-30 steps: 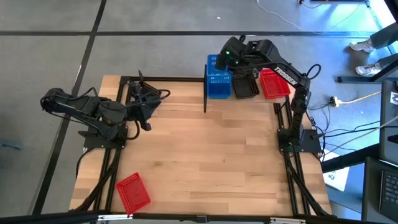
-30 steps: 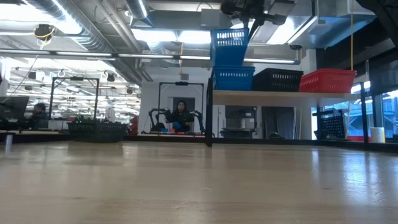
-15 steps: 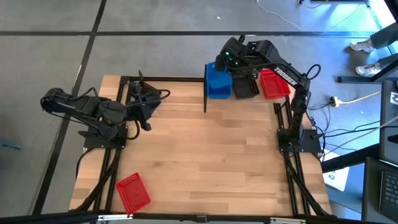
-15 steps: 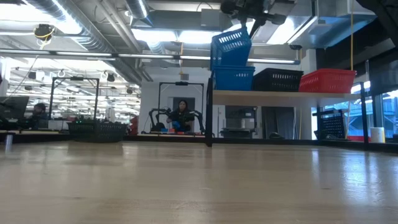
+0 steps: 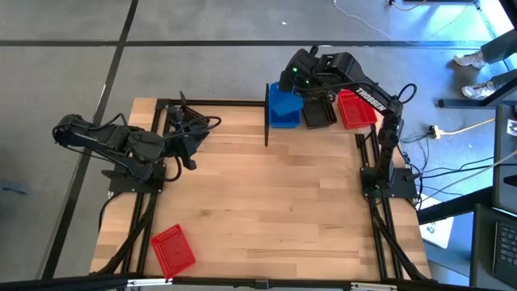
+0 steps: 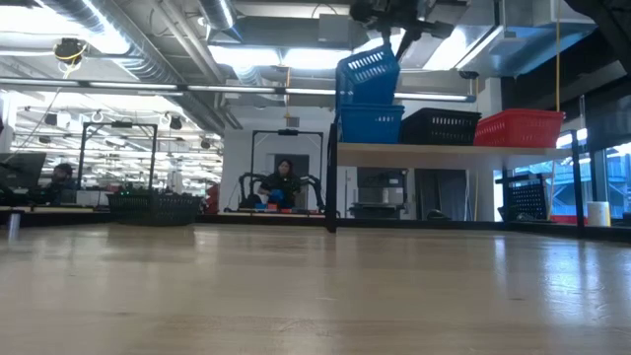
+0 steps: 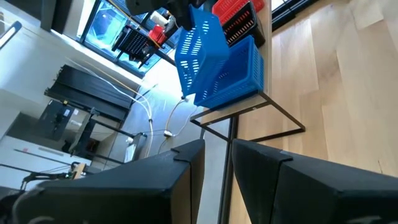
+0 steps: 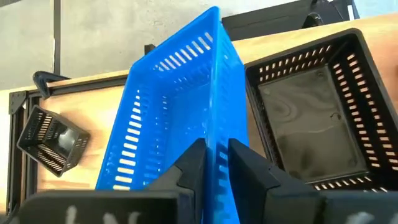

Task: Stack baskets on shelf by color
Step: Stack the blue bin on the blue bin on the shelf, then stack the red bin on the red bin on the shelf

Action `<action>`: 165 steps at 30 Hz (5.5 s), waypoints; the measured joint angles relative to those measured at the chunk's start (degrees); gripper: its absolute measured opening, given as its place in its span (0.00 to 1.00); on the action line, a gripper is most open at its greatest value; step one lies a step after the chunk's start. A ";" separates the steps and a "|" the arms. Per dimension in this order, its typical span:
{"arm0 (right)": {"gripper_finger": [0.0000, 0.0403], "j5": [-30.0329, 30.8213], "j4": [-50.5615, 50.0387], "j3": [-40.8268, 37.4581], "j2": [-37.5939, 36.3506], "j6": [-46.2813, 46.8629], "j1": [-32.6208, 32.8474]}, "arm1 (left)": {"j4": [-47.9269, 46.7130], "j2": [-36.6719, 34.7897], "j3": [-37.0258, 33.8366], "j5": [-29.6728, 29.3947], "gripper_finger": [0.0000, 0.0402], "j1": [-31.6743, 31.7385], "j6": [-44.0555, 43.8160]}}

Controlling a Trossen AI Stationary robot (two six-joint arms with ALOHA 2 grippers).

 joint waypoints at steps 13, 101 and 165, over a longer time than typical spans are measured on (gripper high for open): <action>0.16 -0.02 1.13 -0.02 2.52 -0.07 0.00 | 0.00 0.02 -0.04 -0.02 0.19 -0.02 -0.02; 0.14 -33.48 4.99 0.22 -13.26 -75.19 28.81 | -31.28 33.99 -0.04 61.99 0.19 -32.44 -118.53; 0.14 -33.40 6.50 0.22 -13.26 -76.48 28.81 | -24.96 42.10 -10.64 63.90 0.11 -29.56 -106.98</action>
